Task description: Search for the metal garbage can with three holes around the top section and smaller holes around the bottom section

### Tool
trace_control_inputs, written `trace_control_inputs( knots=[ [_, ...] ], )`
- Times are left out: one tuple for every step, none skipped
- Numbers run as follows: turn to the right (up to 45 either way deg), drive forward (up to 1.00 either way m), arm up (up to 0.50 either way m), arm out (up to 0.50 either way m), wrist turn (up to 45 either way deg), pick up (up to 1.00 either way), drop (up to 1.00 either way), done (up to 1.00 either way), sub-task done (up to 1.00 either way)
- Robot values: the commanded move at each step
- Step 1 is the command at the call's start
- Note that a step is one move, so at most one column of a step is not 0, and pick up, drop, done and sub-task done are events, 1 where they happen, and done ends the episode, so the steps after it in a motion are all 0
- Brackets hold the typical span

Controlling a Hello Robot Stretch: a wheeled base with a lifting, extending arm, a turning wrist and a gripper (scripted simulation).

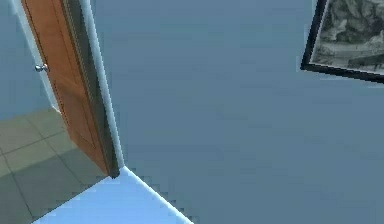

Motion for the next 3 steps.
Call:
trace_control_inputs(
  knots=[
    [-45.0, 0.00, 0.00, 0.00, 0.0, 0.00, 0.00, 0.00, 0.00],
    [-45.0, 0.00, 0.00, 0.00, 0.0, 0.00, 0.00, 0.00, 0.00],
    [-30.0, 0.00, 0.00, 0.00, 0.0, 0.00, 0.00, 0.00, 0.00]
  ],
)
